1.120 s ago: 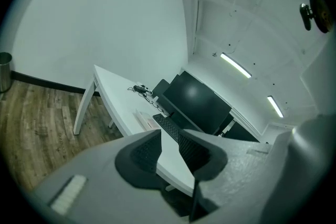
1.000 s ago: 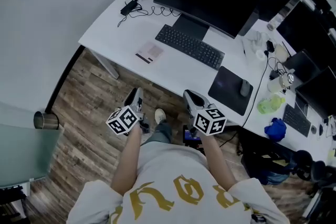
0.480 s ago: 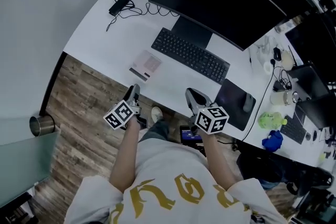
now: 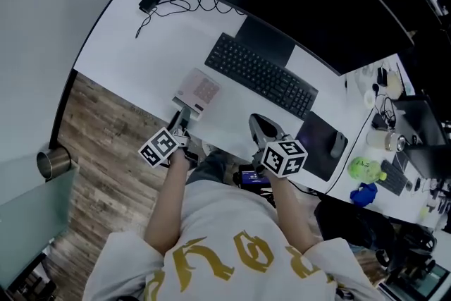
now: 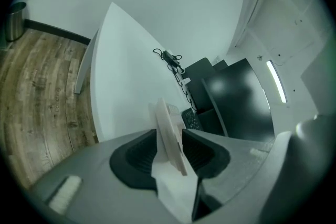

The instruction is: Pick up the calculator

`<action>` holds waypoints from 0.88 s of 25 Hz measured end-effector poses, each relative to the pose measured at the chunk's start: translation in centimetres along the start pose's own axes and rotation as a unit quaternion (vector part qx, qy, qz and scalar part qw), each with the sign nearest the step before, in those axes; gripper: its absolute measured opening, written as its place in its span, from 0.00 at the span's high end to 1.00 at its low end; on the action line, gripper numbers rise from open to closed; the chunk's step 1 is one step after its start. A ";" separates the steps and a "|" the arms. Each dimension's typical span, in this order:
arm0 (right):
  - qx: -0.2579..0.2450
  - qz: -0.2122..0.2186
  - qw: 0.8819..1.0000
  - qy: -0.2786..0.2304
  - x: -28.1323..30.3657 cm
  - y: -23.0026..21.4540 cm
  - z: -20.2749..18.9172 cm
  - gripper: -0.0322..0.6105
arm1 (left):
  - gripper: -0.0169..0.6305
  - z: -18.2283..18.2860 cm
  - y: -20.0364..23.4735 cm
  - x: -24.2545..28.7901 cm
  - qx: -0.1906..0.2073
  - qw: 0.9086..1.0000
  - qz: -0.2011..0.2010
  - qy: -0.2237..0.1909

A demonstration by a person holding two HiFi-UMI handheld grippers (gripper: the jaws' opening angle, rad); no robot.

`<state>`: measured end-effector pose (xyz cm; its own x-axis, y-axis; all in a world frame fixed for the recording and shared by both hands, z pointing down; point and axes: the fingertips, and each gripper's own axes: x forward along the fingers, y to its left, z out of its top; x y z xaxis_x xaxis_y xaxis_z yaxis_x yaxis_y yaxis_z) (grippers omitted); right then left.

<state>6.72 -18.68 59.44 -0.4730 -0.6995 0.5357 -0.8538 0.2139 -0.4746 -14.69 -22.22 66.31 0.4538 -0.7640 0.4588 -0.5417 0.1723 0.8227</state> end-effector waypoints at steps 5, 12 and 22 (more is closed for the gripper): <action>0.006 -0.004 1.000 0.011 1.1 -0.4 -0.3 0.91 | 0.76 0.1 0.3 1.2 -0.030 0.999 -0.003 0.010; 0.012 -0.016 1.000 0.012 1.5 -1.2 -0.1 0.91 | 0.82 0.2 0.4 2.3 -0.060 0.998 -0.001 0.016; 0.014 -0.018 1.000 0.011 1.6 -1.3 0.0 0.91 | 0.85 0.5 0.6 2.6 -0.107 0.994 -0.024 0.006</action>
<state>7.07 -20.08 60.88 -0.4478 -0.6907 0.5678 -0.8638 0.1703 -0.4741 -14.23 -24.44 67.82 0.4852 -0.7669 0.4201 -0.3564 0.2653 0.8959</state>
